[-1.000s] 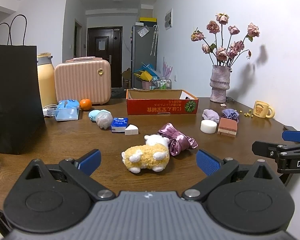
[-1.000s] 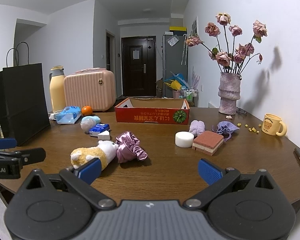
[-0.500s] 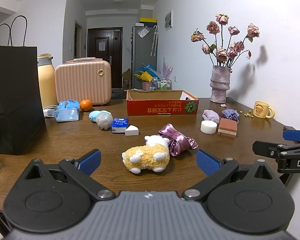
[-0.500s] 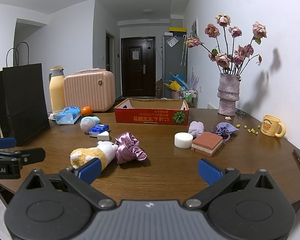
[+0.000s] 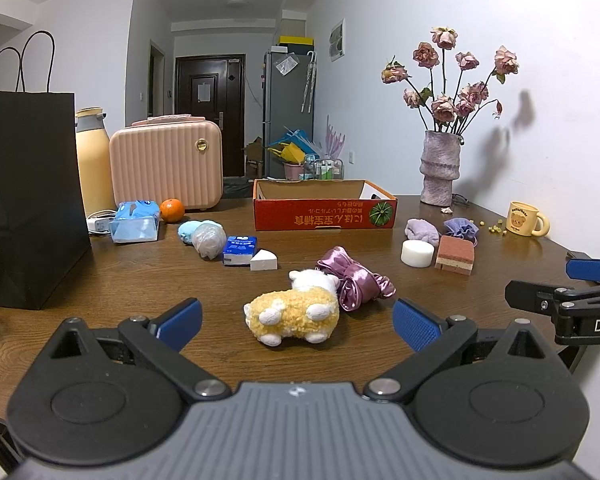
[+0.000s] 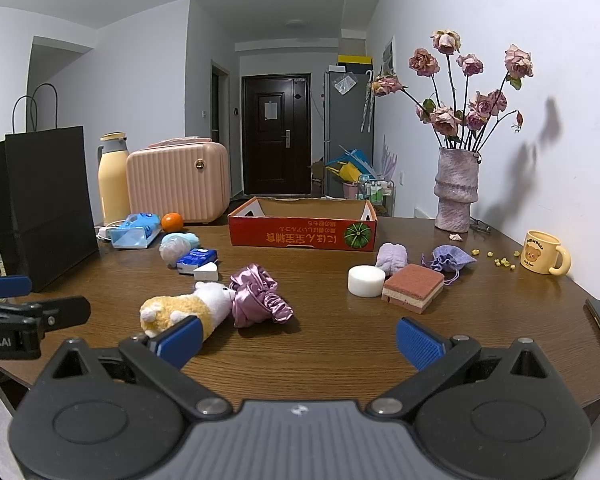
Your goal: Organize soft objects
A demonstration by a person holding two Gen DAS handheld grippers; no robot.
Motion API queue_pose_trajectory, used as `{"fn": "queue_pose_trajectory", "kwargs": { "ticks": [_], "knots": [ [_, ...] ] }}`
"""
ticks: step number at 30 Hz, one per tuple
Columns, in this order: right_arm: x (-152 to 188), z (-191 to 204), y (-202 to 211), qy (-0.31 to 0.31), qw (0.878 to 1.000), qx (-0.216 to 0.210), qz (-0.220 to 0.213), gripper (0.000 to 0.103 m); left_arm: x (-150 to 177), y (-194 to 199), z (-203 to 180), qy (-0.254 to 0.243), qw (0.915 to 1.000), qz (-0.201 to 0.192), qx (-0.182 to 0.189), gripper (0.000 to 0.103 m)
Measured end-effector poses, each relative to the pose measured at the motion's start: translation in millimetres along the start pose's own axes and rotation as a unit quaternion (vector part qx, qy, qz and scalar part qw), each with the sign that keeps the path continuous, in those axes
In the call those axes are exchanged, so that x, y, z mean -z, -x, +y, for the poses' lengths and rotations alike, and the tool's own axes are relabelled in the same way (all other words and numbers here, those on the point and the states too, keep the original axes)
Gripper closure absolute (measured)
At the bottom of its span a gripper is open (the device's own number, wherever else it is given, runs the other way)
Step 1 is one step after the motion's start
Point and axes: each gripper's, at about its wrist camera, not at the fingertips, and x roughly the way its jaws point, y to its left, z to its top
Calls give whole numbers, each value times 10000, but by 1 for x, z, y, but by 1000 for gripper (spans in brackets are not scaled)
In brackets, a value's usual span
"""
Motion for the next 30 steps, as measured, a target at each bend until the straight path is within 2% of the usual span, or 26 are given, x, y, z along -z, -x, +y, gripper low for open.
{"fn": "queue_pose_trajectory", "kwargs": {
  "ticks": [30],
  "knots": [
    [-1,-1,2,8,10000,9,-6,0,0,1,0,-3,10000,5,0,0]
  ]
}}
